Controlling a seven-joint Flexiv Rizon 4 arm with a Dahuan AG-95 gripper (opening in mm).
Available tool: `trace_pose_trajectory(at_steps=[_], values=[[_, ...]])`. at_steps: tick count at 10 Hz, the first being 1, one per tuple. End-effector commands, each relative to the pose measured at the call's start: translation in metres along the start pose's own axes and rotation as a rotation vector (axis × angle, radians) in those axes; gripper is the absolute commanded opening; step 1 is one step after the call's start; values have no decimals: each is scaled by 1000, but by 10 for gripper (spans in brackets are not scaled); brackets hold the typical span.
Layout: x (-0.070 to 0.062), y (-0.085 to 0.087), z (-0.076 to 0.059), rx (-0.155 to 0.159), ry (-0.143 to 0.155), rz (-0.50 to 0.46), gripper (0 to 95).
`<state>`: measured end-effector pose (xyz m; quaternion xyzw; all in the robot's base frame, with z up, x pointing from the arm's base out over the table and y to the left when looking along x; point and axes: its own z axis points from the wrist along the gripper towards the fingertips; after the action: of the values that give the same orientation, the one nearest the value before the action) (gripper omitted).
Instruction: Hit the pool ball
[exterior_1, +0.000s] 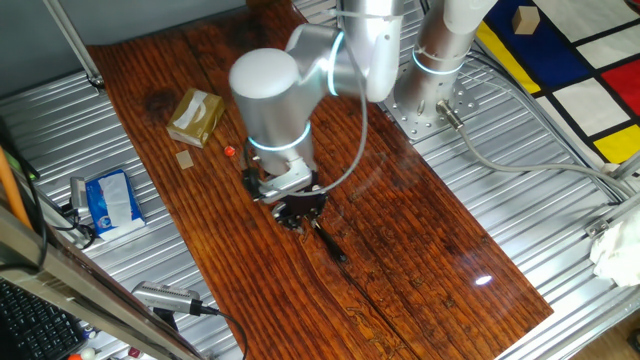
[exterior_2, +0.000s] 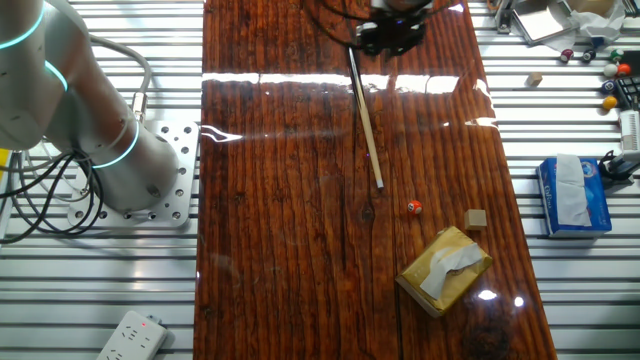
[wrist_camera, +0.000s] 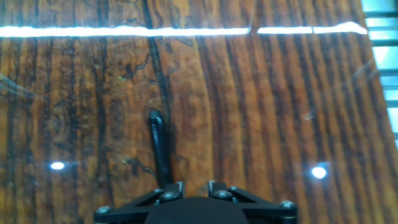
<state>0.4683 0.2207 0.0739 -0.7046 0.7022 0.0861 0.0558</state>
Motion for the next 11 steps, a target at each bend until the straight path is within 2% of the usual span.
trace_pose_trajectory(at_steps=[1, 3, 5, 11], values=[[-8, 11, 10, 7, 5, 30, 190], [-18, 22, 18, 22, 11, 44, 190], [-21, 28, 26, 38, 9, 48, 190], [-19, 31, 51, 77, 6, 51, 190]])
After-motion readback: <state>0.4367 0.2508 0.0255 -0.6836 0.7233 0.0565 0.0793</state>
